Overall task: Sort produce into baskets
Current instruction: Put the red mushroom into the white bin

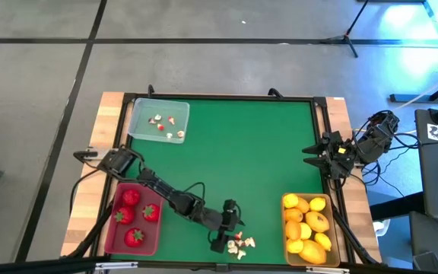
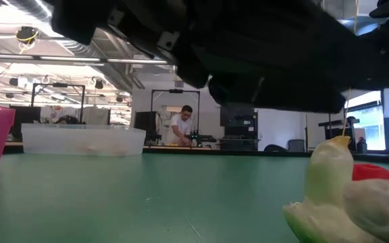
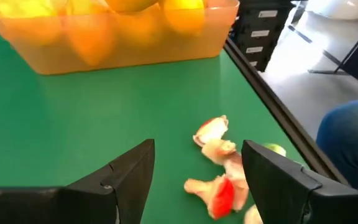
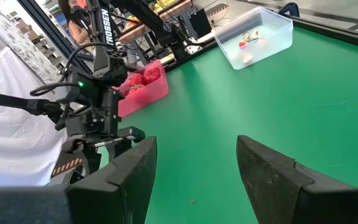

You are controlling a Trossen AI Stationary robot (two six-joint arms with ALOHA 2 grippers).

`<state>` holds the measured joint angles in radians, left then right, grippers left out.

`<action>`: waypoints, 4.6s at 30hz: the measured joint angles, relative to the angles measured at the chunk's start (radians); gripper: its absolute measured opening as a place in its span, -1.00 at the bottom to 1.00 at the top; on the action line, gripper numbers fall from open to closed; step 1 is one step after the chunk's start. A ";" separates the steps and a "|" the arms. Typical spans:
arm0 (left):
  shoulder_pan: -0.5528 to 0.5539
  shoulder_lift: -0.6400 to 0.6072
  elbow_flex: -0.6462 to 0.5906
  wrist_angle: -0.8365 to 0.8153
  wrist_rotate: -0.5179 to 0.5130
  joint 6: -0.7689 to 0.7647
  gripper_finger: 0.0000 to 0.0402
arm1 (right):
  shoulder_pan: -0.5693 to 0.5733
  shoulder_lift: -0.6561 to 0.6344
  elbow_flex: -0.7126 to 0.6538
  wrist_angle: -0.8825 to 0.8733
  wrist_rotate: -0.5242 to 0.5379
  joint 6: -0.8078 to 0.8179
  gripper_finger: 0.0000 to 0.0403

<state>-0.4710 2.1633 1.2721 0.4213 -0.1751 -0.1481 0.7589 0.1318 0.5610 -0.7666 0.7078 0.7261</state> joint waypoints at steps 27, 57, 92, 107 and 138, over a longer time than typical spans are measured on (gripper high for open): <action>0.045 0.072 0.029 0.032 0.016 0.057 0.18 | 0.000 0.000 0.000 -0.001 0.000 0.002 0.10; 0.094 0.193 0.139 0.024 0.161 0.122 0.18 | 0.000 0.004 0.000 -0.022 0.000 0.002 0.10; 0.121 0.117 0.136 -0.008 0.198 0.045 -0.32 | 0.000 0.004 0.000 -0.025 0.000 0.002 0.10; 0.112 0.091 0.137 -0.116 0.228 0.212 -0.08 | 0.000 0.004 0.000 -0.027 0.000 0.002 0.10; 0.111 0.203 0.141 0.021 0.245 0.155 0.18 | 0.000 0.004 0.000 -0.023 0.000 0.006 0.10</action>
<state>-0.3599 2.3661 1.4132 0.4424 0.0704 0.0065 0.7587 0.1360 0.5613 -0.7893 0.7078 0.7319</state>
